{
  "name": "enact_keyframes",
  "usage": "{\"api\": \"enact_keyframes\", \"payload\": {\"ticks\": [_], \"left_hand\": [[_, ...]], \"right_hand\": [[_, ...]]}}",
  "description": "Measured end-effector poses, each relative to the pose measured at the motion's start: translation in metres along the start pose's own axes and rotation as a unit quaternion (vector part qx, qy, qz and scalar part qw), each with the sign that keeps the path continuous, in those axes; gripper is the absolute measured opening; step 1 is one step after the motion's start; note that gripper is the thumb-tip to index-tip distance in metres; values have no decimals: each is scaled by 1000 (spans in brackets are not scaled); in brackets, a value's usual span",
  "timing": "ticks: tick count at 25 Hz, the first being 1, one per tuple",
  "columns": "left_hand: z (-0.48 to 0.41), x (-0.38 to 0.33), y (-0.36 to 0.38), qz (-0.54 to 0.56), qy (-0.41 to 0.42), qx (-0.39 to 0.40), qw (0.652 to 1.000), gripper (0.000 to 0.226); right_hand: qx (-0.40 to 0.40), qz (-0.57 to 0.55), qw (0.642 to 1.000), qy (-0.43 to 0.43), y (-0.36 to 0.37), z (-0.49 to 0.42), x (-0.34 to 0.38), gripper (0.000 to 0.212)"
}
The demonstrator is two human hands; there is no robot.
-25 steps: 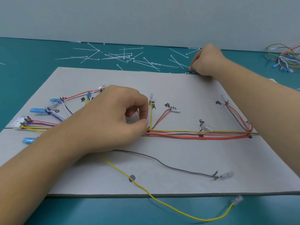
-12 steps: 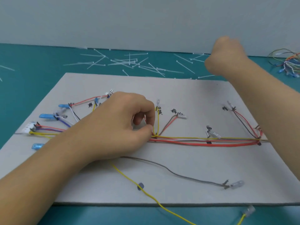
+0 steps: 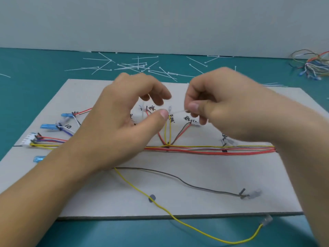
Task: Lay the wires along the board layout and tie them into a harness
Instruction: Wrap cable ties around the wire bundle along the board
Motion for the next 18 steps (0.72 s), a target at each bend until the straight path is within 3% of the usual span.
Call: {"api": "enact_keyframes", "payload": {"ticks": [7,13,18], "left_hand": [[-2,-4,3,-18,27,-1,999,10],[-2,-2,3,-34,19,2,999,8],[-2,-4,5,-36,25,10,999,8]], "right_hand": [[-73,-77,990,-93,8,14,10,18],[-67,-96,986,-122,18,16,17,16],[-75,-177,971,-140,17,14,15,15]]}}
Point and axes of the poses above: each hand's wrist, its own z-axis away from the middle knuckle, its own y-axis out of the palm, x = y × z, the point moved 9 cm from there along -z, towards the middle knuckle, and after that the axes turned 13 degrees about y, right-handed, at the moved point
